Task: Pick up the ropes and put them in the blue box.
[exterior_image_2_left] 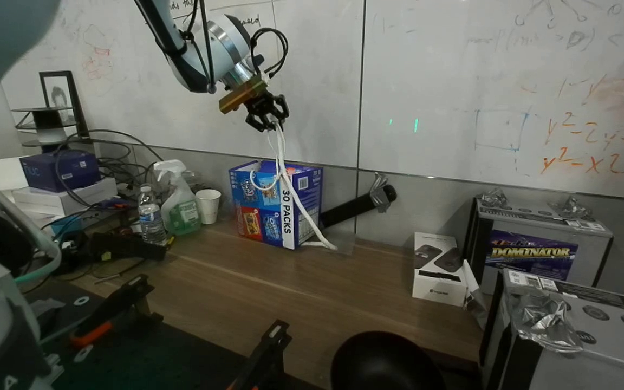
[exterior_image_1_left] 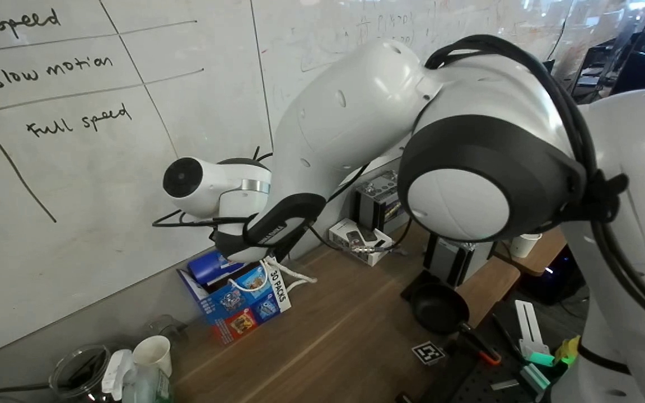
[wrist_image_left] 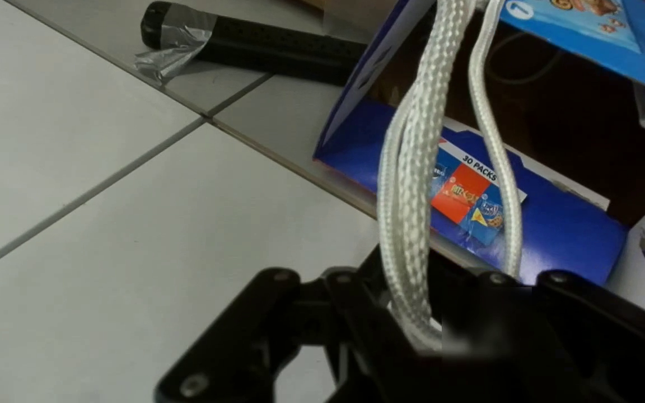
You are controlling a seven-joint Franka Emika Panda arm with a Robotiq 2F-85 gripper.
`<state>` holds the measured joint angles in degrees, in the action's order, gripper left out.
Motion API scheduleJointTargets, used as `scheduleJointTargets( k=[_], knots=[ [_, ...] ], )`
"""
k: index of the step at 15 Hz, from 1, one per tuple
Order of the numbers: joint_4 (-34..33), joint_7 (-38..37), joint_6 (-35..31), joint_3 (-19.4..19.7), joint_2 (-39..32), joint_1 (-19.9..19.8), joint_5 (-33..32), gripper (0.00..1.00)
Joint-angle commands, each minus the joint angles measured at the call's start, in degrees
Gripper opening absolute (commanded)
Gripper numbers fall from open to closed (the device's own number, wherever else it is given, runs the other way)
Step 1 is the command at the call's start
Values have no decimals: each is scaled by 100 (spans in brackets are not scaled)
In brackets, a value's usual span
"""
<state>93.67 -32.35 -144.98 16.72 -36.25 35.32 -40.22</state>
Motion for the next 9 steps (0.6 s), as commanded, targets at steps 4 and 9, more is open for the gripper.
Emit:
scheduleJointTargets(
  k=[4, 9],
  knots=[
    [-505, -660, -17, -233, -116, -250, -753, 5],
    [-813, -960, 86, -513, -264, -466, -1059, 5]
  ],
)
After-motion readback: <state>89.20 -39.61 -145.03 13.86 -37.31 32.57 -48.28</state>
